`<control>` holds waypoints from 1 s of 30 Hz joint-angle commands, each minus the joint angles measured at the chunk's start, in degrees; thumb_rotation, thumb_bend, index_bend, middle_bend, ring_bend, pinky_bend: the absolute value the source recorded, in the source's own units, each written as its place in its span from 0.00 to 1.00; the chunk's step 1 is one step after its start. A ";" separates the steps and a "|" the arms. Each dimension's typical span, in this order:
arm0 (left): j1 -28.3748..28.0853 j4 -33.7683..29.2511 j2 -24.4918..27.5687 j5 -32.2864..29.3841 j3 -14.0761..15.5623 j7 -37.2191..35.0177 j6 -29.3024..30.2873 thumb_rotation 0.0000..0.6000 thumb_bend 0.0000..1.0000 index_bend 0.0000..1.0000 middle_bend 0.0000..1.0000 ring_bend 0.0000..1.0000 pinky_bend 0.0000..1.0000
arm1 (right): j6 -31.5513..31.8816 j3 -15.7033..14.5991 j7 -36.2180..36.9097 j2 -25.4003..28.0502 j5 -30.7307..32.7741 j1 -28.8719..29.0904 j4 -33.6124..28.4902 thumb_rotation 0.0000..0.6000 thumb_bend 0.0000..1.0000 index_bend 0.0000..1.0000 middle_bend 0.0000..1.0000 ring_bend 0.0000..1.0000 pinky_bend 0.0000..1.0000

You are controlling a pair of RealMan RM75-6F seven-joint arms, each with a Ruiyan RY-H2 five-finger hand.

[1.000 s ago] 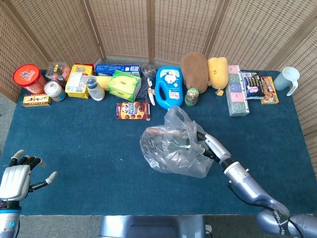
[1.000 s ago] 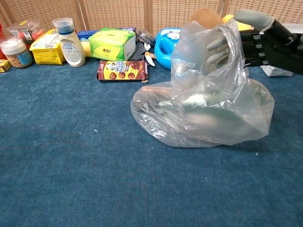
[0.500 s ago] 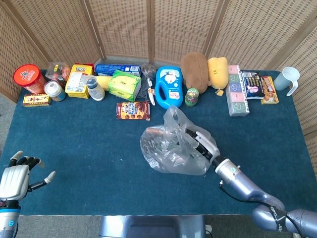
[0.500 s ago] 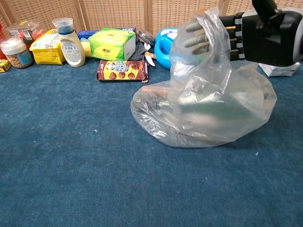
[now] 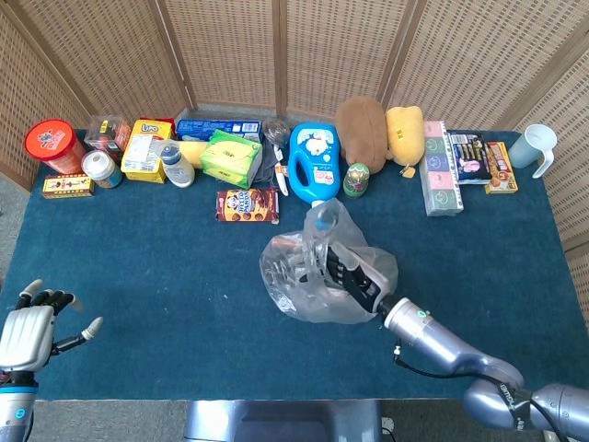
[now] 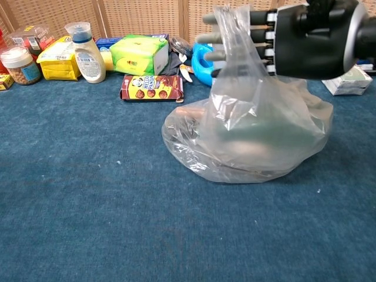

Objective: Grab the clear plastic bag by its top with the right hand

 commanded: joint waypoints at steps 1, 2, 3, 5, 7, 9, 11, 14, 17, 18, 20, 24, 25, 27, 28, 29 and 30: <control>0.04 0.14 -0.06 -0.10 0.01 -0.14 0.00 0.02 0.17 0.47 0.43 0.31 0.10 | -0.59 3.22 8.12 0.62 0.39 0.74 -0.89 0.08 0.31 0.26 0.30 0.25 0.29; 0.05 0.20 -0.09 -0.11 0.03 -0.22 0.00 0.02 0.17 0.47 0.43 0.31 0.10 | 0.10 3.58 8.62 0.41 0.30 0.66 -0.59 0.08 0.31 0.26 0.31 0.25 0.29; 0.05 0.26 -0.13 -0.10 0.04 -0.28 0.01 0.02 0.17 0.47 0.43 0.31 0.10 | 0.76 3.70 8.60 0.14 0.12 0.60 -0.25 0.09 0.31 0.27 0.31 0.26 0.29; 0.03 0.38 -0.16 -0.13 0.09 -0.36 -0.09 0.02 0.17 0.47 0.43 0.31 0.10 | 2.47 3.63 6.88 -0.59 -0.07 0.46 0.69 0.09 0.32 0.28 0.32 0.27 0.28; 0.01 0.49 -0.20 -0.14 0.13 -0.49 -0.17 0.02 0.17 0.47 0.42 0.31 0.10 | 4.46 3.87 5.92 -1.80 0.90 0.22 1.45 0.08 0.32 0.28 0.33 0.27 0.26; -0.01 0.60 -0.19 -0.16 0.12 -0.62 -0.19 0.03 0.17 0.47 0.42 0.31 0.10 | 6.11 4.30 6.30 -3.08 2.29 -0.11 2.01 0.08 0.33 0.28 0.33 0.27 0.26; 0.00 0.69 -0.14 -0.24 0.07 -0.71 -0.17 0.02 0.17 0.47 0.43 0.31 0.10 | 7.50 4.60 5.74 -4.08 3.60 -0.37 2.33 0.08 0.33 0.28 0.33 0.27 0.25; -0.06 0.69 -0.10 -0.24 0.04 -0.75 -0.20 0.02 0.17 0.47 0.43 0.31 0.10 | 7.72 5.51 5.98 -4.29 6.90 -0.63 1.26 0.08 0.33 0.29 0.33 0.27 0.26; -0.08 0.69 -0.09 -0.34 0.07 -0.67 -0.27 0.02 0.17 0.47 0.43 0.31 0.10 | 5.99 7.25 8.22 -2.85 10.70 -0.90 -0.74 0.08 0.33 0.30 0.34 0.30 0.34; -0.08 0.67 -0.08 -0.38 0.07 -0.62 -0.28 0.02 0.17 0.47 0.43 0.31 0.10 | 5.24 7.84 8.54 -2.17 11.92 -0.89 -1.31 0.08 0.33 0.31 0.35 0.32 0.37; -0.10 0.56 -0.07 -0.39 0.05 -0.48 -0.25 0.02 0.17 0.47 0.43 0.31 0.10 | 3.41 9.53 9.60 -0.50 15.01 -0.87 -2.91 0.08 0.33 0.32 0.37 0.34 0.42; -0.10 0.41 -0.15 -0.43 0.14 -0.36 -0.29 0.02 0.17 0.47 0.43 0.31 0.10 | -0.94 13.58 11.81 3.39 21.11 -0.87 -4.94 0.09 0.33 0.38 0.44 0.46 0.59; -0.08 0.37 -0.16 -0.46 0.18 -0.31 -0.31 0.02 0.17 0.47 0.43 0.31 0.10 | -1.27 14.18 11.75 4.03 22.14 -1.08 -5.40 0.09 0.33 0.40 0.46 0.51 0.64; -0.05 0.28 -0.16 -0.43 0.22 -0.27 -0.26 0.02 0.17 0.47 0.43 0.31 0.10 | -1.99 15.45 11.52 5.19 24.31 -1.25 -5.97 0.08 0.34 0.44 0.53 0.60 0.73; -0.03 0.24 -0.16 -0.37 0.24 -0.25 -0.20 0.02 0.17 0.47 0.43 0.31 0.10 | -2.28 16.27 11.70 5.75 25.34 -1.46 -6.34 0.11 0.35 0.47 0.57 0.65 0.78; -0.02 0.22 -0.16 -0.33 0.27 -0.22 -0.17 0.02 0.17 0.47 0.42 0.31 0.10 | -2.56 16.99 11.82 6.24 26.08 -1.77 -6.73 0.18 0.36 0.49 0.61 0.70 0.82; 0.00 0.20 -0.15 -0.33 0.29 -0.20 -0.15 0.02 0.17 0.47 0.42 0.31 0.10 | -2.65 17.51 11.91 6.54 26.47 -2.03 -6.95 0.25 0.37 0.51 0.63 0.73 0.85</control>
